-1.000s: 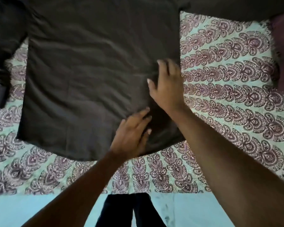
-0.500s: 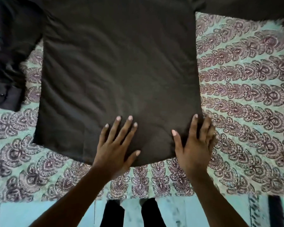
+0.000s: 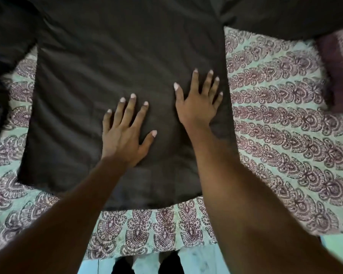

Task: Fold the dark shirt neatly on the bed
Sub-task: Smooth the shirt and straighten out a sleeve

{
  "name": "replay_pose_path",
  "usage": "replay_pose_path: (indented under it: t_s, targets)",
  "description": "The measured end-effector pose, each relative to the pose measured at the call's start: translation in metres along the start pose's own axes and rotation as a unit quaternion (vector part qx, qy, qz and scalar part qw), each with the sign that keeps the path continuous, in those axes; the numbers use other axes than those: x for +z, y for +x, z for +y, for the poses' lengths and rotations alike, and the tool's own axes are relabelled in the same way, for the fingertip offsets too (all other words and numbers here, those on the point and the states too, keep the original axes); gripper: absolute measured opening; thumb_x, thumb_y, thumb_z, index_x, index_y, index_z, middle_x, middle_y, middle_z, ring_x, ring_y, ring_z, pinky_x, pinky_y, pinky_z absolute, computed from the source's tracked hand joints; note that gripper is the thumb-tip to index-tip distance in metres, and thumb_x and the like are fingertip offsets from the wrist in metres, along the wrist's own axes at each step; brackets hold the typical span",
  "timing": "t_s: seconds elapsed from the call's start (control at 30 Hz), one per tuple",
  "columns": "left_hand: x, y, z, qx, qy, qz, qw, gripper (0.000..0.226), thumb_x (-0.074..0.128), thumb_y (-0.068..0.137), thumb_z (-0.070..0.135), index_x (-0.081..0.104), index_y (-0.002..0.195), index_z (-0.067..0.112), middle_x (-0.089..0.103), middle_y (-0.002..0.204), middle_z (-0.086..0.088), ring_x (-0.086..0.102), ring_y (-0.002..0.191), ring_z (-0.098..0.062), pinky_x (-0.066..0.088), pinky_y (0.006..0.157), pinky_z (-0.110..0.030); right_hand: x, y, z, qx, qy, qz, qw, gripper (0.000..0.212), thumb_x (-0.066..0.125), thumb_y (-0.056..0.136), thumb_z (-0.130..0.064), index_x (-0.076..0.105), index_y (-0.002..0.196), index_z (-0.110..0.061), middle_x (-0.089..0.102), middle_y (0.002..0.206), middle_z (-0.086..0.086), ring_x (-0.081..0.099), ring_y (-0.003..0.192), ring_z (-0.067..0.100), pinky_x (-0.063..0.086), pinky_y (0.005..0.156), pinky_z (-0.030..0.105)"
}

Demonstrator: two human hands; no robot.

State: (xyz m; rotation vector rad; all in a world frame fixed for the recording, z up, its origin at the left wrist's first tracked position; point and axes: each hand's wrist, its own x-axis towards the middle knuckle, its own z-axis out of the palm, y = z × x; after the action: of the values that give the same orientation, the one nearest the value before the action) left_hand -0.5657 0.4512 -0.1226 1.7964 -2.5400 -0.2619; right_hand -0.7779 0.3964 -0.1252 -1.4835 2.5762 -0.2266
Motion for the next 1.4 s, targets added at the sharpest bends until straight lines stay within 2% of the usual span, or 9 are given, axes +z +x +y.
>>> replay_pose_path:
  t_s: [0.23,0.43,0.57,0.7,0.77,0.87,1.0,1.2,1.4]
  targets:
    - [-0.001,-0.109,0.012,0.038,0.001,-0.045,0.998,0.075,0.042,0.098,0.063,0.023,0.165,0.034,0.006,0.176,-0.002,0.014,0.161,-0.030,0.020,0.124,-0.058,-0.016,-0.163,0.075,0.051,-0.046,0.005,0.998,0.079,0.033,0.101,-0.073,0.018,0.166,-0.030,0.010,0.175,0.006,0.013,0.160,0.030,0.020,0.125,0.057]
    - [-0.007,-0.140,0.000,0.024,-0.048,0.004,0.999,0.060,0.054,0.095,0.053,0.059,0.143,0.017,0.040,0.165,-0.007,0.042,0.147,-0.033,0.034,0.113,-0.055,-0.030,-0.186,0.091,0.019,-0.042,-0.004,0.999,0.084,0.038,0.102,-0.067,0.019,0.165,-0.016,0.003,0.174,0.014,0.001,0.161,0.034,0.013,0.127,0.061]
    - [-0.015,-0.079,-0.020,-0.041,-0.040,0.030,0.998,0.067,0.048,0.098,0.059,0.047,0.152,0.019,0.025,0.171,-0.006,0.024,0.158,-0.031,0.026,0.120,-0.054,-0.029,-0.133,0.054,-0.075,-0.028,-0.004,0.997,0.078,0.036,0.102,-0.069,0.015,0.166,-0.029,-0.007,0.174,0.012,-0.008,0.160,0.037,0.010,0.127,0.059]
    - [-0.017,-0.074,-0.065,-0.077,-0.002,0.021,0.997,0.074,0.038,0.097,0.069,0.032,0.161,0.032,0.010,0.175,-0.001,0.012,0.161,-0.029,0.017,0.124,-0.057,-0.012,-0.113,0.040,-0.069,-0.042,-0.027,0.996,0.076,0.031,0.099,-0.075,0.017,0.164,-0.039,-0.004,0.175,0.007,-0.005,0.161,0.034,0.013,0.127,0.060]
    - [-0.019,-0.100,-0.085,-0.118,-0.022,0.009,0.993,0.076,0.034,0.096,0.070,0.025,0.164,0.037,0.007,0.176,0.000,0.013,0.161,-0.032,0.018,0.124,-0.059,-0.008,-0.127,0.052,-0.006,-0.045,-0.005,0.999,0.075,0.030,0.099,-0.077,0.019,0.163,-0.041,0.005,0.175,0.008,0.003,0.161,0.033,0.016,0.126,0.059]
    - [-0.022,-0.148,-0.101,-0.151,-0.055,-0.011,0.987,0.079,0.031,0.094,0.071,0.022,0.165,0.037,0.002,0.176,0.002,0.011,0.161,-0.033,0.019,0.126,-0.059,-0.012,-0.168,0.074,0.079,-0.055,0.036,0.995,0.078,0.034,0.101,-0.073,0.025,0.164,-0.028,0.019,0.172,0.016,0.019,0.157,0.039,0.024,0.123,0.059]
    - [-0.026,-0.187,-0.101,-0.189,-0.080,-0.021,0.979,0.081,0.037,0.091,0.070,0.024,0.164,0.036,0.003,0.176,0.004,0.008,0.162,-0.029,0.017,0.124,-0.065,-0.022,-0.197,0.081,0.103,-0.080,0.020,0.991,0.086,0.034,0.102,-0.069,0.021,0.164,-0.012,0.018,0.170,0.022,0.015,0.158,0.041,0.022,0.122,0.064]
    - [-0.028,-0.128,-0.128,-0.143,-0.083,0.013,0.986,0.065,0.037,0.104,0.053,0.025,0.164,0.030,0.004,0.176,0.001,0.006,0.162,-0.030,0.016,0.125,-0.059,-0.009,-0.157,-0.024,-0.142,-0.072,-0.018,0.987,0.075,0.035,0.103,-0.065,0.019,0.165,-0.026,-0.001,0.174,0.014,-0.003,0.160,0.037,0.002,0.127,0.056]
    - [-0.022,-0.165,-0.144,-0.146,-0.091,-0.004,0.985,0.058,0.033,0.108,0.039,0.026,0.165,0.029,0.013,0.175,0.004,0.013,0.161,-0.020,0.024,0.125,-0.054,0.019,-0.231,-0.087,-0.381,-0.103,-0.133,0.909,0.077,0.034,0.101,-0.068,0.013,0.166,-0.032,-0.003,0.175,0.009,-0.002,0.161,0.032,0.015,0.121,0.066]
